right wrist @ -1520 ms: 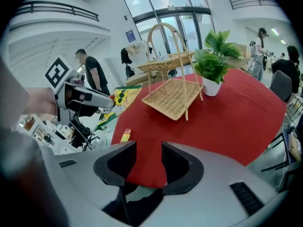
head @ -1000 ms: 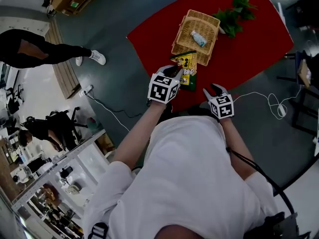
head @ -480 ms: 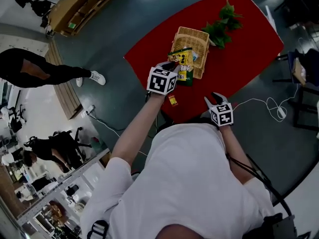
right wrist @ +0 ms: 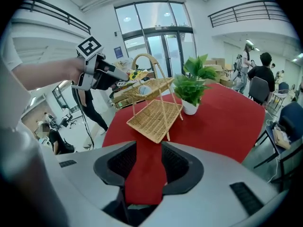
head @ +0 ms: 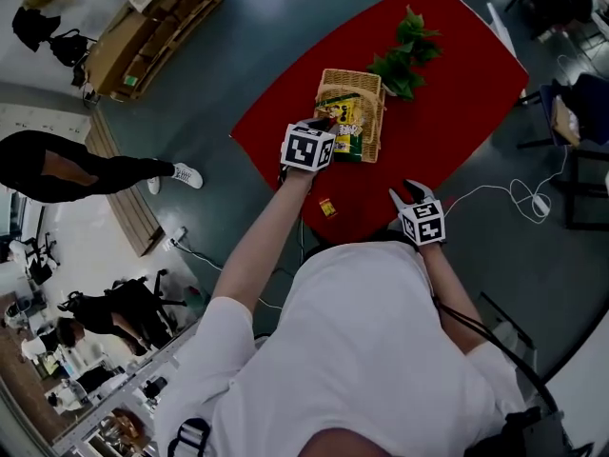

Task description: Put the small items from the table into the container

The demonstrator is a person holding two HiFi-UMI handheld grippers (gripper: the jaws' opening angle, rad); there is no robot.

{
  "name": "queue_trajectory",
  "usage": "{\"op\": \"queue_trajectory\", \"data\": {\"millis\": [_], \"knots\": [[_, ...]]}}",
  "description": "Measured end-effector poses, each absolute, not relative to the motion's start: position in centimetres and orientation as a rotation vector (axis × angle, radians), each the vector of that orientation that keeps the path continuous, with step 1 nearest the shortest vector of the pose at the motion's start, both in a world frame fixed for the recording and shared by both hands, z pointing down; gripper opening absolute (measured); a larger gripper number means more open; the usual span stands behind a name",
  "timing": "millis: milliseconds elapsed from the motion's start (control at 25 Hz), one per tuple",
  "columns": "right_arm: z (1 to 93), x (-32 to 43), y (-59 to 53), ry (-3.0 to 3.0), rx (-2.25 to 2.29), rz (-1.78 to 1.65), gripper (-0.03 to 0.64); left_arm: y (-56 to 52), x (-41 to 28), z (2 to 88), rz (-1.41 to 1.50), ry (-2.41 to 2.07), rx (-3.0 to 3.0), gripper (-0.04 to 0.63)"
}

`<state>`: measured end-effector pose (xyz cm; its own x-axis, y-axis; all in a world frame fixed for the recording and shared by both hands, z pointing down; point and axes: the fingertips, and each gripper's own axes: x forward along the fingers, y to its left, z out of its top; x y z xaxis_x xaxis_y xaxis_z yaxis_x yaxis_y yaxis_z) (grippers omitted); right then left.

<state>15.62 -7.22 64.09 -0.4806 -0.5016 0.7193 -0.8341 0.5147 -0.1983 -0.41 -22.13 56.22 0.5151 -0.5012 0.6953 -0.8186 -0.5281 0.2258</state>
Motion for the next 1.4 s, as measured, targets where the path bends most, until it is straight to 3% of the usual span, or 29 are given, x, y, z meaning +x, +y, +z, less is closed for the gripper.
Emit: {"op": "queue_trajectory", "data": {"millis": [1400], "knots": [[61.7,14.5,-13.1,-2.207,1.027,0.667,0.173,-27.5,1.5,57.7,0.711,-1.045,2.185,0.058]]}}
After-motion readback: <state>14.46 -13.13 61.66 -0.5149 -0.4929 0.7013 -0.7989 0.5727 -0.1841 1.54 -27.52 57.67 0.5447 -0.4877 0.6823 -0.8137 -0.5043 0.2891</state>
